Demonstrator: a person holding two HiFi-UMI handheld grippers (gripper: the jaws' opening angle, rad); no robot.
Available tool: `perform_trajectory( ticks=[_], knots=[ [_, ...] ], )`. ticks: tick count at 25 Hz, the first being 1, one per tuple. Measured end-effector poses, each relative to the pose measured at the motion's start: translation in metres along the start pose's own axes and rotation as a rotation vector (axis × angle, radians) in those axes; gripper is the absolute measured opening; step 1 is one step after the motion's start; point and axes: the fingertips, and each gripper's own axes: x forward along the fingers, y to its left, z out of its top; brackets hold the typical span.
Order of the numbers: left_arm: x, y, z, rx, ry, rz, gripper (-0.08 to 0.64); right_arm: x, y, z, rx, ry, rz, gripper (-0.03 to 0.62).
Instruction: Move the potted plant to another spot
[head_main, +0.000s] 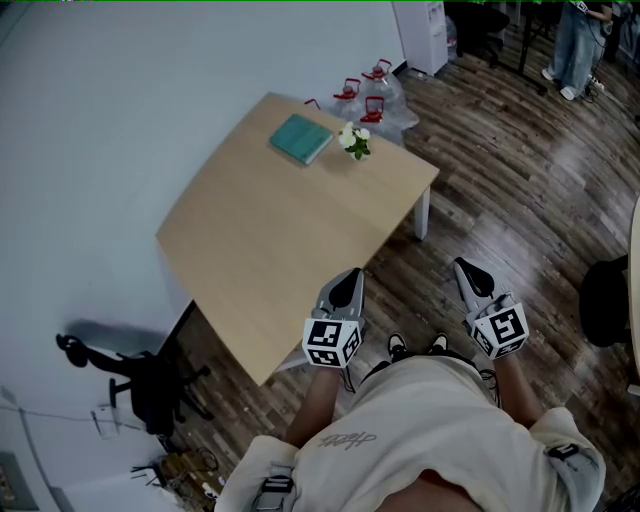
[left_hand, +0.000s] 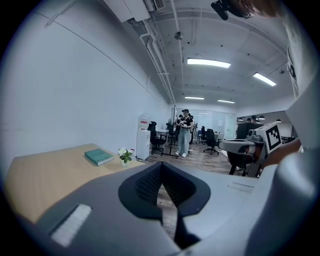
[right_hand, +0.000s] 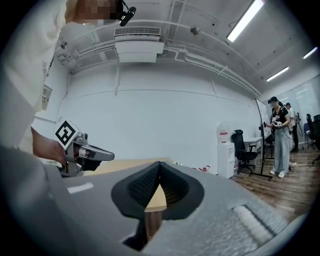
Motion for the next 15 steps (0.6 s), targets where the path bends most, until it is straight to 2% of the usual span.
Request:
perform_trajectory(
  ticks=[7,11,15],
  knots=[
    [-0.007,-0.001,-0.002,0.0,0.002,0.023,0.015,-0.001,0.003,0.0,-0.001,-0.003,0.032,0.017],
    [-0.008,-0.004,-0.003,-0.001,0.008,0.029,0.015,0.001,0.005,-0.001,0.024,0.003,0.064,0.241],
    [-0.008,-0.011,-0.004,0.005,0.008,0.022,0.015,-0.002,-0.003,0.001,0.037,-0.011,0.04,0.381]
  ],
)
